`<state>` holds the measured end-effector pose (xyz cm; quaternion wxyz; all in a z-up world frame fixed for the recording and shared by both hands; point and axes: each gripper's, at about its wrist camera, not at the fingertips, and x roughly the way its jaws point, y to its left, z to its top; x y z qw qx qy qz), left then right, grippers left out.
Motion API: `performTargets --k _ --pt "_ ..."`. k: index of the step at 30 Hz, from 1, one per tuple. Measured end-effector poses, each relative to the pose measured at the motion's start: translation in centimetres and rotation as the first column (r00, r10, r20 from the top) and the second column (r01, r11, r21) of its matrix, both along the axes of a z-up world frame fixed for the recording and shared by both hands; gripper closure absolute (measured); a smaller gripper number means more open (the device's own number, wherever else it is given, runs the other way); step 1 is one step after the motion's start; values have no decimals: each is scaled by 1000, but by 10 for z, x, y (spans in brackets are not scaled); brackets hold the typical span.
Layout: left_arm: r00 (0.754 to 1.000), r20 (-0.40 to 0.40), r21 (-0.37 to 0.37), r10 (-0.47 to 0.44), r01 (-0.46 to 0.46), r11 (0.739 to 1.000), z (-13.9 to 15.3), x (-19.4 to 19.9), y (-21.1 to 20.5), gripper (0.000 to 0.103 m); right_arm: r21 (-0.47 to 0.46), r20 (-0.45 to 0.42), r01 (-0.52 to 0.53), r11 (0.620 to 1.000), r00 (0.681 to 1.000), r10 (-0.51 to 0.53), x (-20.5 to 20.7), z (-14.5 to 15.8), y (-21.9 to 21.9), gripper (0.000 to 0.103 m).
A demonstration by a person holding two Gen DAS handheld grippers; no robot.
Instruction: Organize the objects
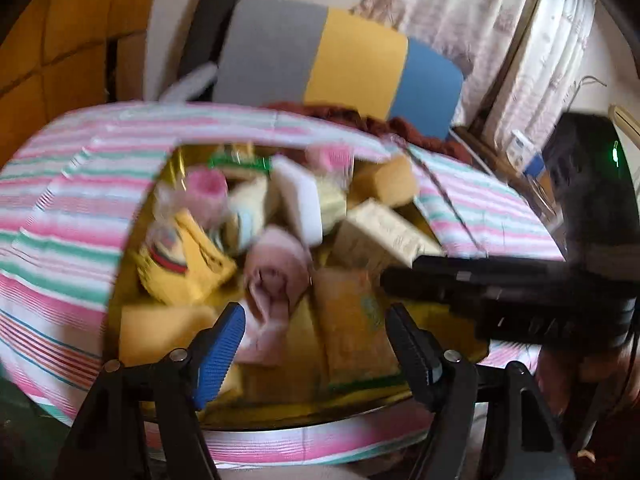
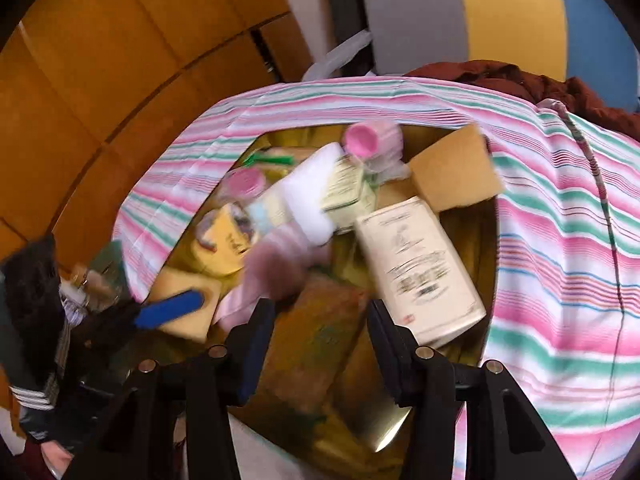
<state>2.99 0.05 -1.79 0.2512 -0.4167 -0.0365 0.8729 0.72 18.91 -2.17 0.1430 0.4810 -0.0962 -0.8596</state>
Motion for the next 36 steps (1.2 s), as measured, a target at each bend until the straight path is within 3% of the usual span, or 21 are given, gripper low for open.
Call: performTargets --k 3,5,6,10,12,17,20,27,30,32,34,36 --pt "996 -36 2 79 -79 997 18 -2 -8 29 48 -80 31 998 996 -27 3 14 1 45" --pt "988 -46 18 146 -146 989 28 -5 -16 29 73 -100 71 995 993 -64 -5 17 6 32" --pt "983 -50 17 174 -174 985 32 -8 -20 29 72 -102 94 993 991 -87 -13 18 11 32" --pt "956 -99 -41 277 -282 959 47 -8 -32 29 127 -36 127 984 992 -123 -49 1 22 32" --pt "948 -125 -60 293 -302 951 52 -7 -35 29 112 13 131 985 991 -133 -55 -9 27 32" --pt "945 -140 -75 295 -308 949 56 -13 -34 29 47 93 103 994 990 -107 -34 -16 14 27" --pt "945 -133 -96 297 -311 946 56 -21 -28 29 50 53 94 994 994 -96 -19 -8 5 28" --pt "936 -157 -145 315 -338 930 70 -22 -17 29 135 -149 178 975 976 -158 -14 38 12 27" --pt "919 -190 -193 346 -380 904 80 -23 -12 29 208 -190 178 962 972 -139 -16 52 2 21" --pt "910 -208 -210 359 -400 892 86 -21 -12 29 240 -199 182 953 971 -135 -14 58 -5 7" --pt "904 -216 -223 369 -414 883 88 -19 -15 29 271 -194 182 945 972 -131 -12 66 -14 0" --pt "904 -201 -227 377 -417 880 90 -17 -18 29 301 -188 193 934 972 -141 -8 73 -21 0"
